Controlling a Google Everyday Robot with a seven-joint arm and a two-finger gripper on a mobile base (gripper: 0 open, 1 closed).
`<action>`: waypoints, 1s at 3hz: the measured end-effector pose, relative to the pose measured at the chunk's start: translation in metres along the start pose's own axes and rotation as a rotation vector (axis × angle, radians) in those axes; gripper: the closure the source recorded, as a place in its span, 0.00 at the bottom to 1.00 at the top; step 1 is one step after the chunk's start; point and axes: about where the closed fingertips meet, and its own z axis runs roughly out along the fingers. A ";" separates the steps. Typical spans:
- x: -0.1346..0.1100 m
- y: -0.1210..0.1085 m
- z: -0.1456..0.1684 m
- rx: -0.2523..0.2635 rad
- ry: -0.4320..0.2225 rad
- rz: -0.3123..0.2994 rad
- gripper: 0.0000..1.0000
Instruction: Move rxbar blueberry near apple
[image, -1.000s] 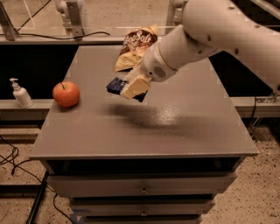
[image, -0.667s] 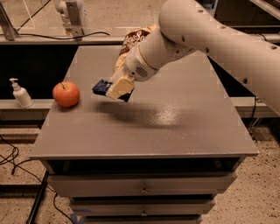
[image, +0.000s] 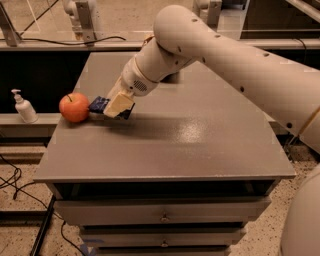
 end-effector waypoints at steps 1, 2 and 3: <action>0.000 0.002 0.015 -0.019 0.009 -0.016 1.00; 0.001 0.003 0.018 -0.024 0.011 -0.018 1.00; 0.005 0.004 0.023 -0.036 0.017 -0.019 0.82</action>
Offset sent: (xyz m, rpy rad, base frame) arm 0.0007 0.0141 -0.0254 -0.0216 0.0154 0.0432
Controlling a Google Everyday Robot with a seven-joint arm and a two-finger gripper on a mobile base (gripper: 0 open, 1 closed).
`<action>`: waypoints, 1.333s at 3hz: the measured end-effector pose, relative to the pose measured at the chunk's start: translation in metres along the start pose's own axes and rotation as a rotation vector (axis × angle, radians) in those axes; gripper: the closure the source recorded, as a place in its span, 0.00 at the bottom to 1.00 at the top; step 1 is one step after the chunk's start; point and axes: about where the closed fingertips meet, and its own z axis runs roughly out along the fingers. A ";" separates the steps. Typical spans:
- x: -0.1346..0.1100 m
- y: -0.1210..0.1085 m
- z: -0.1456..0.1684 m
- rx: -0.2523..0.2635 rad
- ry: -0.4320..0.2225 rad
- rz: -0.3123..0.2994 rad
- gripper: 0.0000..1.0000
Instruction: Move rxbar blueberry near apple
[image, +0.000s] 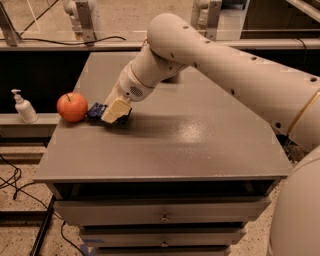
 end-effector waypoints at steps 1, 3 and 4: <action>0.003 0.000 0.003 -0.008 0.001 0.004 0.60; 0.006 0.002 0.004 -0.017 -0.001 0.012 0.12; 0.008 0.003 0.002 -0.018 -0.002 0.014 0.00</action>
Offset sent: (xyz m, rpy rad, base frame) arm 0.0016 -0.0063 -0.0064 0.0039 0.0197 -0.0085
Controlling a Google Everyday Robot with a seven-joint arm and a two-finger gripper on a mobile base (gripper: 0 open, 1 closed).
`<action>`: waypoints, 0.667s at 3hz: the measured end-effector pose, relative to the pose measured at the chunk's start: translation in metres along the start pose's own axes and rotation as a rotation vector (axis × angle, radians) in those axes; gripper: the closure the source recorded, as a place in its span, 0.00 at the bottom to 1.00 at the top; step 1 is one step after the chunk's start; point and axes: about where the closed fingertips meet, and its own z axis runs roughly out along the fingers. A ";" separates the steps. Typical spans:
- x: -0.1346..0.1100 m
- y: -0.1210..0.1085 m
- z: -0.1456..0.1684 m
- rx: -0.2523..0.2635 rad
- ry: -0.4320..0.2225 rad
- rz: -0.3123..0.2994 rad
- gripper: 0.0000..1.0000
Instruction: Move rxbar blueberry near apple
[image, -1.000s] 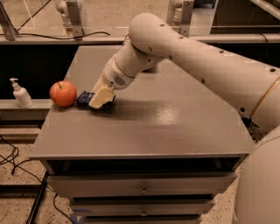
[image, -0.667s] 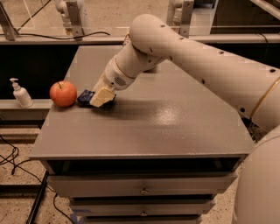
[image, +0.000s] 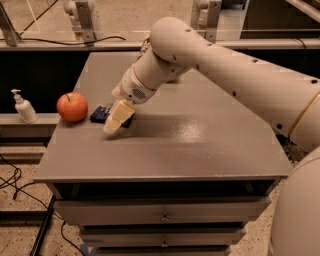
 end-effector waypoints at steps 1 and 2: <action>0.005 0.001 -0.015 0.015 -0.019 0.018 0.00; 0.012 0.002 -0.066 0.101 -0.095 0.048 0.00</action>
Offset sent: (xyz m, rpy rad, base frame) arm 0.0016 -0.1629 0.0943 0.2311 -0.1107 -0.2910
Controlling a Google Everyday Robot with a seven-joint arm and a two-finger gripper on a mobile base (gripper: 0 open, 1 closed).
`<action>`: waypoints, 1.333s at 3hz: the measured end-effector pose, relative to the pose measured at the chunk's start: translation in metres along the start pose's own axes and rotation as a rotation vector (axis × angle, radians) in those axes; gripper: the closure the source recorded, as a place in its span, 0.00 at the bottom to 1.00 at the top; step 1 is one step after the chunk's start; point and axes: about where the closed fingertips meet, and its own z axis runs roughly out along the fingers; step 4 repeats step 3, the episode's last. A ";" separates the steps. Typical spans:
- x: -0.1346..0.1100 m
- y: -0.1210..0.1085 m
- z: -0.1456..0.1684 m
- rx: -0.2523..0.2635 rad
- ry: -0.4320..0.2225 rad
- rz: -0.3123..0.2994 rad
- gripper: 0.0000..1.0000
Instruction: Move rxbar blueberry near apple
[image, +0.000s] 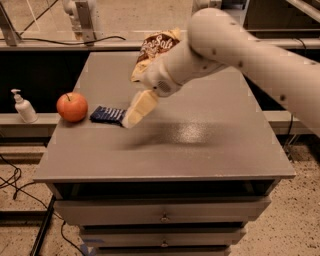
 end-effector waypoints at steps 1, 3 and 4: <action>0.018 -0.013 -0.080 0.128 -0.104 0.035 0.00; 0.063 -0.017 -0.199 0.347 -0.205 0.092 0.00; 0.063 -0.017 -0.199 0.347 -0.205 0.092 0.00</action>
Offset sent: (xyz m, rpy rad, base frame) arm -0.0172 -0.3043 0.1399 0.3460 -0.3307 -0.4759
